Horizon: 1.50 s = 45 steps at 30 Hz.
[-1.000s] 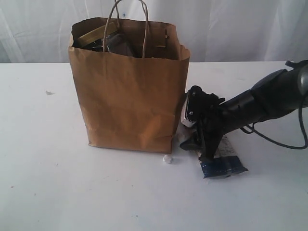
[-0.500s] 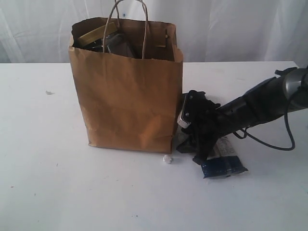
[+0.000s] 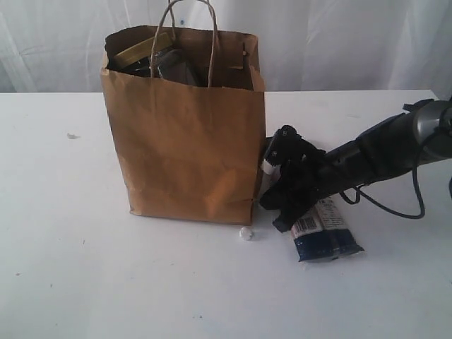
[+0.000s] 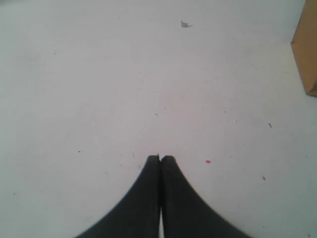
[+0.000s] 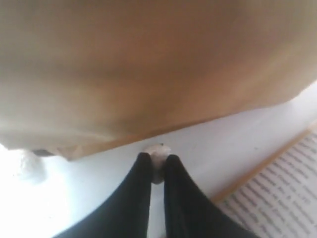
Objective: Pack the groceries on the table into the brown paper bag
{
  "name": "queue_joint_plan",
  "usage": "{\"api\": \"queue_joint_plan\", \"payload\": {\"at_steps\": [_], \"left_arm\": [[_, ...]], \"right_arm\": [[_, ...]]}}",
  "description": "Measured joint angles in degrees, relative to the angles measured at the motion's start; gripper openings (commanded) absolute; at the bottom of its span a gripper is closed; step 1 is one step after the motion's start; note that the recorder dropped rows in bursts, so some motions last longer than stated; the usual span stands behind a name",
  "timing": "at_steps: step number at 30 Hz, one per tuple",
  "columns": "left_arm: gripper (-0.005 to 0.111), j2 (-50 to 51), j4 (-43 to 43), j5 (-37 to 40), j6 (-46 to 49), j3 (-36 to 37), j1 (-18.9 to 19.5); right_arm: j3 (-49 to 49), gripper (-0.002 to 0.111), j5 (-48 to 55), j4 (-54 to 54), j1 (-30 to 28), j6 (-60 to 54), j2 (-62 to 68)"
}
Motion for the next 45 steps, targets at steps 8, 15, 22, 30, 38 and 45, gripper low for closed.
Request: {"api": "queue_joint_plan", "payload": {"at_steps": [8,15,22,30,38,45], "left_arm": [[0.0,0.0,0.0,0.0,0.0,0.0,0.0],[0.0,0.0,0.0,0.0,0.0,0.0,0.0],[0.0,0.0,0.0,0.0,0.0,0.0,0.0],[0.0,0.0,0.0,0.0,0.0,0.0,0.0],[0.0,0.0,0.0,0.0,0.0,0.0,0.0],[0.0,0.0,0.0,0.0,0.0,0.0,0.0]], "right_arm": [[0.0,0.0,0.9,-4.7,0.0,20.1,-5.3],[3.2,0.0,7.2,-16.9,0.0,41.9,-13.2],[14.8,0.0,7.7,-27.9,0.0,63.0,-26.7],[32.2,0.0,15.5,-8.5,0.0,57.5,-52.9],[40.0,0.0,14.9,-1.8,0.0,53.7,-63.4],[30.3,0.0,22.2,9.6,0.0,52.2,-64.0]]}}
